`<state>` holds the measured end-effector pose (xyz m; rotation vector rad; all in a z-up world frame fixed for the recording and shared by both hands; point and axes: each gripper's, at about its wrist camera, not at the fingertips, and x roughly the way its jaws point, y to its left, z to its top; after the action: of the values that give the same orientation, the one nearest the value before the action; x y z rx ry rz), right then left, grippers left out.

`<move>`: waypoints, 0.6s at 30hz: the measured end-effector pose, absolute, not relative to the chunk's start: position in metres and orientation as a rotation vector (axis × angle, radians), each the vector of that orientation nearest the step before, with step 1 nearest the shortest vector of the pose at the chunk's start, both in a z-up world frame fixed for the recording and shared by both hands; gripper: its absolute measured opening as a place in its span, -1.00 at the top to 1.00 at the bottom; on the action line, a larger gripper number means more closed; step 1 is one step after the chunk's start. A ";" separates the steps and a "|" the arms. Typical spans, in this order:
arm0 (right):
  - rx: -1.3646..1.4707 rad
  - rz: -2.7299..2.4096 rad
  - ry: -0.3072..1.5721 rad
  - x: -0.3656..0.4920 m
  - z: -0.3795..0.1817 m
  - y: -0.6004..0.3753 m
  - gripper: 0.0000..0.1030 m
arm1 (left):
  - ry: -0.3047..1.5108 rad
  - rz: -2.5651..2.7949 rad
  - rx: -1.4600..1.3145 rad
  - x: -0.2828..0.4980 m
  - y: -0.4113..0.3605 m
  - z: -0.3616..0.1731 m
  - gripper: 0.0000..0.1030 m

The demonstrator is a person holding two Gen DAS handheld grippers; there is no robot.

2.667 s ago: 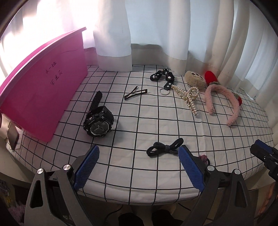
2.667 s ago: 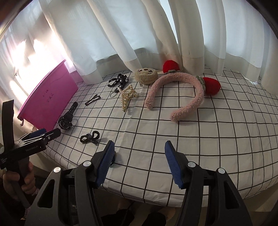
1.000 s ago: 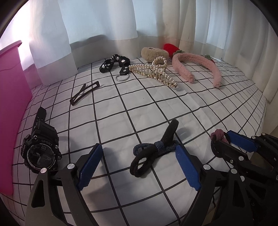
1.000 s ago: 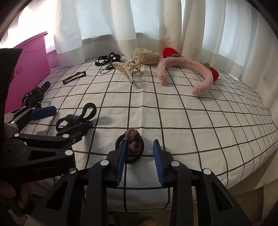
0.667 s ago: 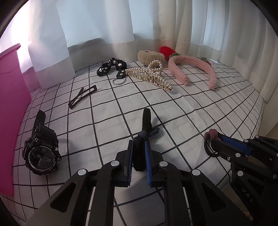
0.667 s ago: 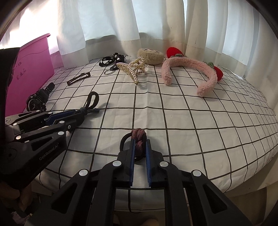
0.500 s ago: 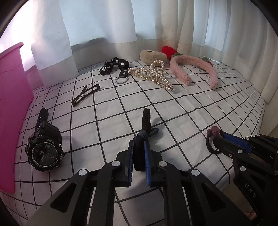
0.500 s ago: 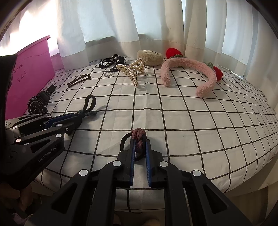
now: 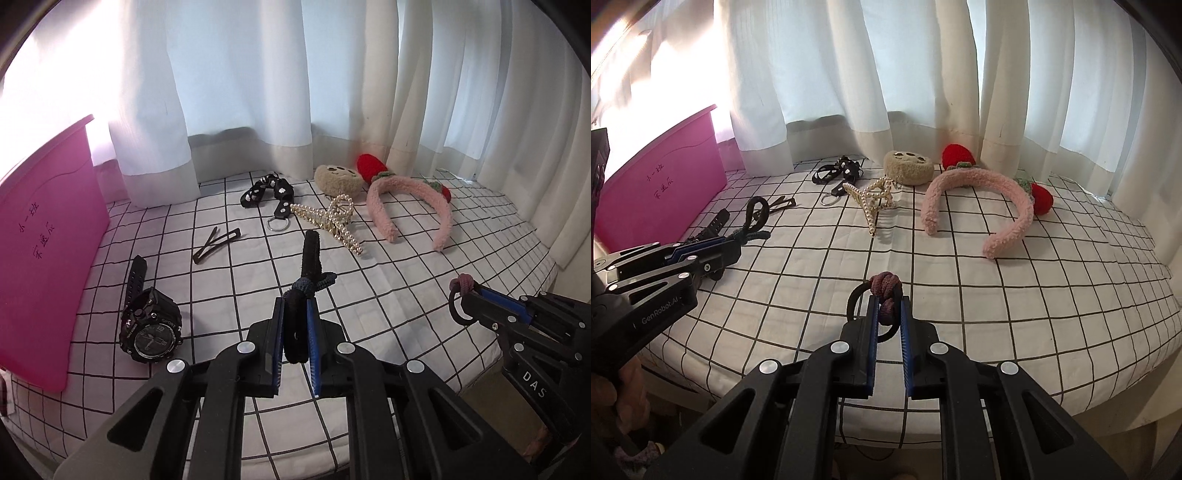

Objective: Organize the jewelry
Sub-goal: 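Carry both hair ties over the pink tub and open both tools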

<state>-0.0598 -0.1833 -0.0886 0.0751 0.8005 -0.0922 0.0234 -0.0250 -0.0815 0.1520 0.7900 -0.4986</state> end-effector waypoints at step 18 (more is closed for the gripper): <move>-0.006 0.395 0.565 0.003 0.044 -0.131 0.78 | 0.586 0.020 -0.046 -0.008 0.095 0.055 0.77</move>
<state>0.0034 -0.1312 0.0438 -0.0062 0.5649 0.3948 -0.0081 0.0951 0.0553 -0.0460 0.5865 0.0195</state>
